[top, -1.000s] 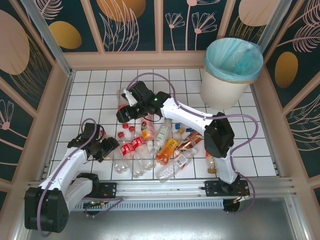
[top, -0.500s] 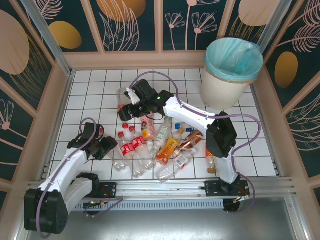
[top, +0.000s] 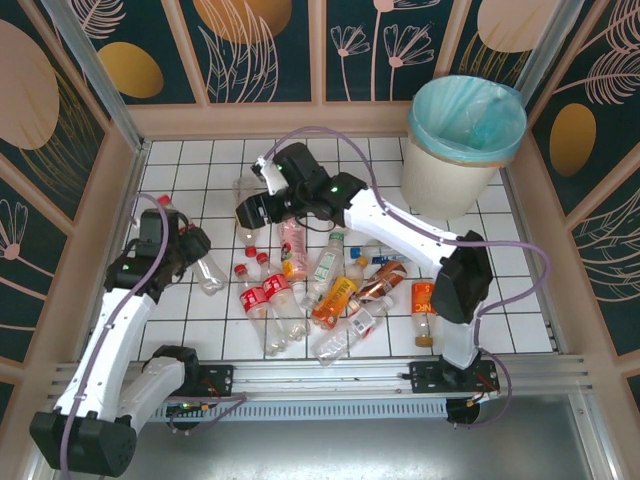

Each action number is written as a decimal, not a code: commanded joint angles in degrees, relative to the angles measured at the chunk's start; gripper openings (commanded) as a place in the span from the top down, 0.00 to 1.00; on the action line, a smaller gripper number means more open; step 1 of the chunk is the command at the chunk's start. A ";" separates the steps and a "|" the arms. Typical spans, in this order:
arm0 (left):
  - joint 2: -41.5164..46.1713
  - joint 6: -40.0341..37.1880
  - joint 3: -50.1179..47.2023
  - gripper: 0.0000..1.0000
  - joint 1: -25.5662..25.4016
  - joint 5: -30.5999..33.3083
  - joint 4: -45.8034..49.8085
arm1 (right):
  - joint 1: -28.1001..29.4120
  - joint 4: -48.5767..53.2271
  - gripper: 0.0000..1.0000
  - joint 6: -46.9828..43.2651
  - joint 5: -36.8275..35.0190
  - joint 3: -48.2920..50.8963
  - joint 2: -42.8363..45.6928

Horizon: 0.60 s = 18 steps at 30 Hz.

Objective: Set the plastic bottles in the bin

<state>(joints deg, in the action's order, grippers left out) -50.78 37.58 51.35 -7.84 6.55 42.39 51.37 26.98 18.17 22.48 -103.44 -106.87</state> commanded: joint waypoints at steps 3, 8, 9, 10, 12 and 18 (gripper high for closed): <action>-1.70 -17.73 10.30 0.54 -0.22 0.92 -5.79 | -3.89 -4.65 0.32 -0.22 4.67 -4.00 7.10; -3.56 -25.14 16.59 0.58 -0.43 -10.13 -14.19 | -7.15 -1.96 0.33 -3.09 2.52 -9.33 10.77; -3.85 -26.30 16.95 0.58 -0.49 -13.77 -16.10 | -7.93 0.90 0.33 -3.97 1.44 -12.26 10.75; -3.97 -27.15 16.86 0.58 -0.66 -16.72 -17.74 | -8.61 3.37 0.33 -4.34 0.69 -14.89 10.54; -4.10 -28.88 15.80 0.59 -1.48 -21.84 -21.70 | -10.16 7.64 0.34 -4.64 -0.88 -19.88 10.15; -5.91 -30.00 14.44 0.62 -8.31 -27.45 -30.16 | -11.57 10.60 0.35 -4.81 -1.03 -25.79 10.73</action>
<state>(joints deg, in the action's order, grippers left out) -55.64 10.02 66.65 -12.95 -14.44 20.78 39.81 33.39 14.87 22.11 -126.93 -97.47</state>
